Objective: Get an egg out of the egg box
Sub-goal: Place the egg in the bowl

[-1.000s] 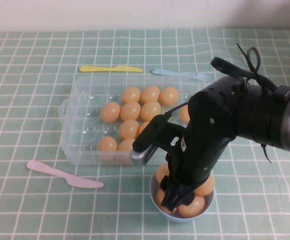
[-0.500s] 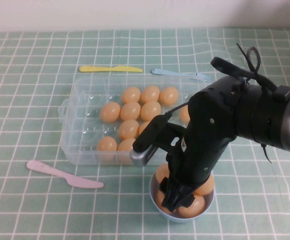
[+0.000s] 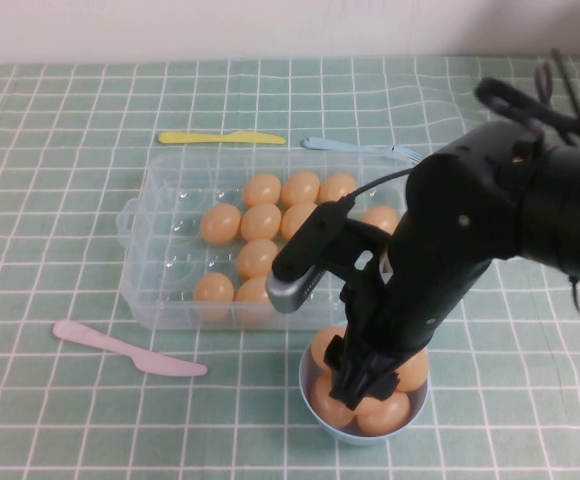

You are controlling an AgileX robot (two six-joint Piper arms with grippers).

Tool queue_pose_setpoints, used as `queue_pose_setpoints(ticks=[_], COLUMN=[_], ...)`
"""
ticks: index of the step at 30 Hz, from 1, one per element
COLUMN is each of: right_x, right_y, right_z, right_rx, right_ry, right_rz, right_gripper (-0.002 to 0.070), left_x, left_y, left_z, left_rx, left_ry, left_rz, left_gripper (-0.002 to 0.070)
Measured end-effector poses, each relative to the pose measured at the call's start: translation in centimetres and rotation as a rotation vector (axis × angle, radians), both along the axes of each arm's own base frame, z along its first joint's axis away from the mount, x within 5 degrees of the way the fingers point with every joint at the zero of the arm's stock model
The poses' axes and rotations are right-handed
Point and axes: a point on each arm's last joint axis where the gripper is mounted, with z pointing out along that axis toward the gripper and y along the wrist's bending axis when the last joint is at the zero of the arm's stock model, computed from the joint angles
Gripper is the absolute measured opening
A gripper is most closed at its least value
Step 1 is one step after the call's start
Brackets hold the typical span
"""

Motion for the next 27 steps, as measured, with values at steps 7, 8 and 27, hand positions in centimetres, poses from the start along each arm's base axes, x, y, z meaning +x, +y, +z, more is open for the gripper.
queue_pose_setpoints(ticks=[7, 8, 27], right_x=[-1.1, -1.3, -6.3], right_y=[-1.1, -1.3, -5.8], right_z=[2.5, 2.8, 7.9], right_rx=[0.025, 0.031, 0.085], right_ry=[-0.023, -0.03, -0.006], right_rz=[0.004, 0.004, -0.022], right_gripper=[0.0438, 0.0428, -0.0013], left_x=[0.0, 0.0, 0.0], left_y=[0.0, 0.0, 0.0], left_z=[0.0, 0.0, 0.0], left_rx=[0.0, 0.0, 0.0], left_ry=[0.0, 0.0, 0.0], left_rz=[0.0, 0.0, 0.0], left_gripper=[-0.0003, -0.0003, -0.0003])
